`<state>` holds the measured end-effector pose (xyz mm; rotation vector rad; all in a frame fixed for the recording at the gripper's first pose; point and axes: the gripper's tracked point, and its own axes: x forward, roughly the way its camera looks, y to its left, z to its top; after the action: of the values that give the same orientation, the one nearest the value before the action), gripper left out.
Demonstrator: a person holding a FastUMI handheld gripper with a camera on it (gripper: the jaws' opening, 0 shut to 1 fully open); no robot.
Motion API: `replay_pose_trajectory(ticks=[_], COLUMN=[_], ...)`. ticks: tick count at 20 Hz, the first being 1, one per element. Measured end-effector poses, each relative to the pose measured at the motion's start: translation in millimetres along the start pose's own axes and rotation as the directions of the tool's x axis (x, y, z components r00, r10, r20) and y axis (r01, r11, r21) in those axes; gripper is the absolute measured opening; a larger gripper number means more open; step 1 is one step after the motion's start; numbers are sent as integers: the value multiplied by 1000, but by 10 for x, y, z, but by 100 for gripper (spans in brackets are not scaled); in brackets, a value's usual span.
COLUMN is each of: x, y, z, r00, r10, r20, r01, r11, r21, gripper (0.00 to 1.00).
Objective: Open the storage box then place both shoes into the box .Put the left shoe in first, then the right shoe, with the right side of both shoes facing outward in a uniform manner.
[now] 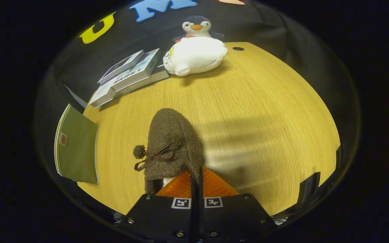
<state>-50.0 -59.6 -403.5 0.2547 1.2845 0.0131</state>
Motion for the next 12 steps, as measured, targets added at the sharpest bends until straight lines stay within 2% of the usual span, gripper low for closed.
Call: replay_pose_trajectory(ticks=[12], x=[-619], y=[762], z=[402], r00=[990], r10=[80], r20=[116], r01=[-92], r11=[991], r21=[102], gripper=[0])
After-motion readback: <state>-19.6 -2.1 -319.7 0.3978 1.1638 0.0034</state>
